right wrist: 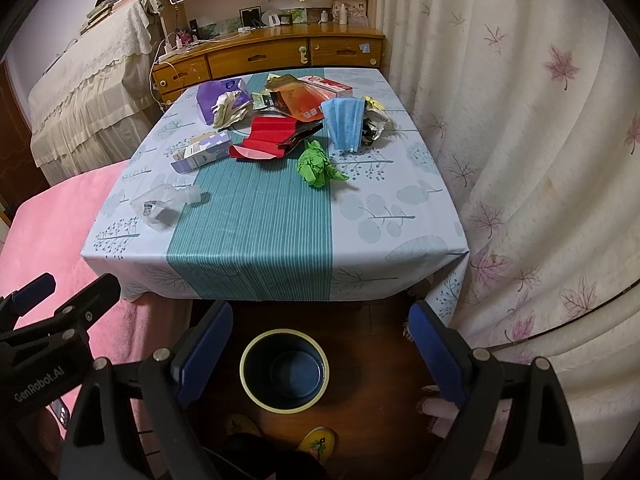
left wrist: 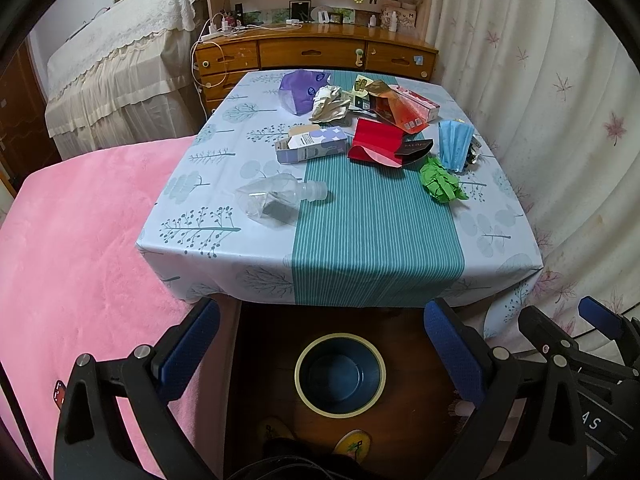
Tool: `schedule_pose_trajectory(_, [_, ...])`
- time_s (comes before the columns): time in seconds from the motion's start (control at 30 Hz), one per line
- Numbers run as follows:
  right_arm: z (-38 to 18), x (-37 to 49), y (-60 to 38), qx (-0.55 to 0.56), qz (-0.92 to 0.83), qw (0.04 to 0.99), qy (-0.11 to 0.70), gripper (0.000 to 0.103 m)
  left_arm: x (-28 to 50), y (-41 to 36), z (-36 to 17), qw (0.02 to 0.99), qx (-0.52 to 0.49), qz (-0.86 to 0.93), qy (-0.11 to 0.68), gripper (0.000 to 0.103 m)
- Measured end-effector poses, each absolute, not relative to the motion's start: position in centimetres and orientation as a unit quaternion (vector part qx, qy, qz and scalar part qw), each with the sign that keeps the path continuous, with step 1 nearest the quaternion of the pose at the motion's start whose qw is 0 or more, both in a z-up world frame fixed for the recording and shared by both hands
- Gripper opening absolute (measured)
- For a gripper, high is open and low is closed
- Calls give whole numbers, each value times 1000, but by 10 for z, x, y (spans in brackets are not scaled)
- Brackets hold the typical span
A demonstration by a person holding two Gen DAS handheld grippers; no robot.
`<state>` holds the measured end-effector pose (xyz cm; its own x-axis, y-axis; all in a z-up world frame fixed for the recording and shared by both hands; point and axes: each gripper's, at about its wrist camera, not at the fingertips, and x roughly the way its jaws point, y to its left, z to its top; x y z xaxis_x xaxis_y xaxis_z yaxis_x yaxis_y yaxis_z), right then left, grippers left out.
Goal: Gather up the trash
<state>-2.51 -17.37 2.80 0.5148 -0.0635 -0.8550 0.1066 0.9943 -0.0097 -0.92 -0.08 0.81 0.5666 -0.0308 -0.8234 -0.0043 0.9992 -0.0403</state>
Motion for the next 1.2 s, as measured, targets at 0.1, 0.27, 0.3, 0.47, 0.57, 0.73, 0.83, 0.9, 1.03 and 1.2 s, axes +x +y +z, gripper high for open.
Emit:
schedule_pose_trajectory(0.1, [28, -26, -175, 23, -49, 870, 490, 90, -9, -1, 8, 885, -19, -7, 466, 101])
schedule_pose_trajectory(0.27, [28, -25, -175, 23, -48, 870, 490, 90, -9, -1, 8, 885, -19, -7, 466, 101])
schedule_pose_trajectory(0.3, [28, -25, -175, 23, -48, 870, 490, 90, -9, -1, 8, 885, -19, -7, 466, 101])
schedule_pose_trajectory(0.47, [28, -25, -176, 24, -48, 870, 490, 90, -9, -2, 8, 885, -18, -7, 465, 101])
schedule_pose_trajectory(0.57, [28, -25, -176, 25, -48, 870, 490, 90, -9, -3, 8, 885, -19, -6, 465, 101])
schedule_pose_trajectory(0.73, [28, -25, -177, 25, -47, 870, 491, 90, -10, -3, 8, 885, -18, -6, 465, 101])
schedule_pose_trajectory(0.83, [28, -25, -177, 25, -47, 870, 491, 90, -10, -3, 8, 885, -18, -7, 465, 101])
schedule_pose_trajectory(0.9, [27, -25, -177, 25, -47, 870, 491, 90, -10, -4, 8, 885, -18, -7, 465, 101])
schedule_pose_trajectory(1.03, [27, -24, -177, 26, -47, 870, 491, 90, -10, -4, 8, 885, -18, -6, 465, 101])
schedule_pose_trajectory(1.2, [27, -24, -176, 25, -46, 870, 491, 90, -10, -6, 9, 886, -17, -5, 462, 101])
